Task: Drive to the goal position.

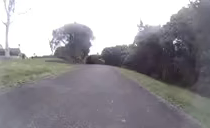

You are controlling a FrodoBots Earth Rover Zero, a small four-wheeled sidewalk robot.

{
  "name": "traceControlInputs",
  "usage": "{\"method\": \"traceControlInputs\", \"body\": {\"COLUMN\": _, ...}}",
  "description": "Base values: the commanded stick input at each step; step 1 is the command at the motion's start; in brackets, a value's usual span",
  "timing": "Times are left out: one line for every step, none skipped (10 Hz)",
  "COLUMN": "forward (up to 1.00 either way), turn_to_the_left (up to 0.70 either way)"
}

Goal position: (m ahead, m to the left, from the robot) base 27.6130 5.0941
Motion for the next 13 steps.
{"method": "traceControlInputs", "body": {"forward": 1.00, "turn_to_the_left": 0.00}}
{"method": "traceControlInputs", "body": {"forward": 1.00, "turn_to_the_left": 0.00}}
{"method": "traceControlInputs", "body": {"forward": 1.00, "turn_to_the_left": 0.00}}
{"method": "traceControlInputs", "body": {"forward": 1.00, "turn_to_the_left": 0.00}}
{"method": "traceControlInputs", "body": {"forward": 1.00, "turn_to_the_left": 0.00}}
{"method": "traceControlInputs", "body": {"forward": 1.00, "turn_to_the_left": 0.00}}
{"method": "traceControlInputs", "body": {"forward": 1.00, "turn_to_the_left": 0.00}}
{"method": "traceControlInputs", "body": {"forward": 1.00, "turn_to_the_left": 0.00}}
{"method": "traceControlInputs", "body": {"forward": 1.00, "turn_to_the_left": 0.00}}
{"method": "traceControlInputs", "body": {"forward": 1.00, "turn_to_the_left": 0.00}}
{"method": "traceControlInputs", "body": {"forward": 1.00, "turn_to_the_left": 0.00}}
{"method": "traceControlInputs", "body": {"forward": 1.00, "turn_to_the_left": 0.00}}
{"method": "traceControlInputs", "body": {"forward": 1.00, "turn_to_the_left": 0.00}}
